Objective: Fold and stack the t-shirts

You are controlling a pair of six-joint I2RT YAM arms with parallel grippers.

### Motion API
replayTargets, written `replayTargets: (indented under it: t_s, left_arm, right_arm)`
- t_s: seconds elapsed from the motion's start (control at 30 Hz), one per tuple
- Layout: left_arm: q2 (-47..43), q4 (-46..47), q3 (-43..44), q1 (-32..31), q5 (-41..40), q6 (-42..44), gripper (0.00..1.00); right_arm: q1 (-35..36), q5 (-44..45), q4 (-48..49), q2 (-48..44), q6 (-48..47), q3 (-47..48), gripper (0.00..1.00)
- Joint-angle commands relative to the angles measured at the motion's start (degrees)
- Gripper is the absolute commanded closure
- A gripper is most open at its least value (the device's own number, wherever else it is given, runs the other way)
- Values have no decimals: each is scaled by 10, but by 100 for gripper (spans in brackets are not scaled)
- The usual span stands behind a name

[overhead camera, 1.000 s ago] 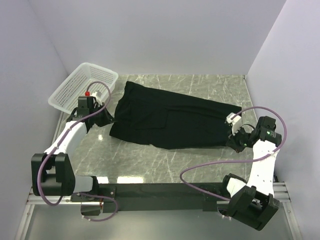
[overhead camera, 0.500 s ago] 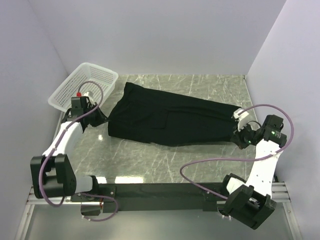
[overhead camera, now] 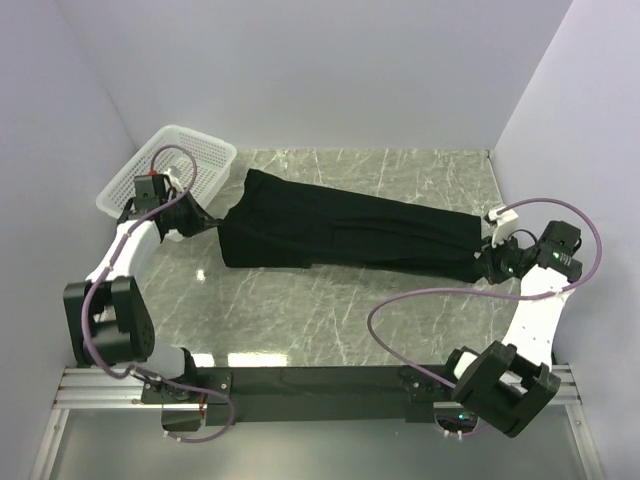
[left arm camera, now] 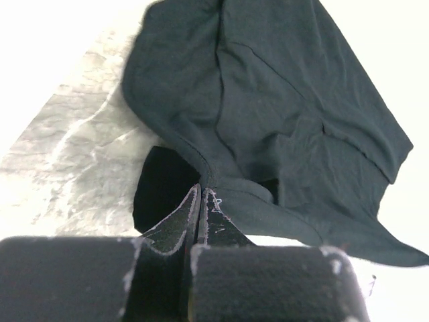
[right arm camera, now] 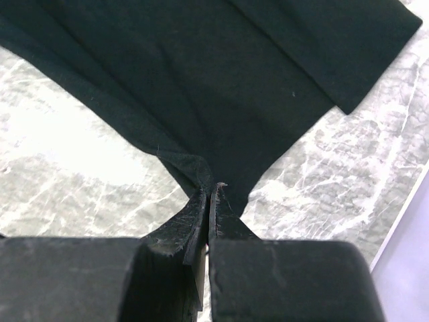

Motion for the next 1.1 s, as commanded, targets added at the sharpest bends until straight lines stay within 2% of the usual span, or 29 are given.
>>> replayTargets:
  t_s: [0.0, 0.33, 0.53, 0.67, 0.93, 1.07]
  left_arm:
    - [21, 1, 49, 3, 45, -2, 99]
    - [120, -8, 136, 3, 89, -22, 99]
    - [180, -9, 190, 2, 102, -30, 99]
    - [211, 3, 223, -6, 104, -40, 99]
    - [264, 4, 268, -21, 96, -54, 99]
    - [279, 3, 290, -21, 91, -56, 99]
  right_arm:
    - [-7, 17, 61, 16, 28, 12, 100]
    - [-9, 58, 129, 91, 92, 29, 100]
    - [-7, 49, 147, 141, 115, 32, 100]
    - [8, 65, 213, 155, 164, 25, 100]
    - [35, 76, 333, 201, 187, 10, 96]
    - [62, 131, 354, 257, 194, 43, 97]
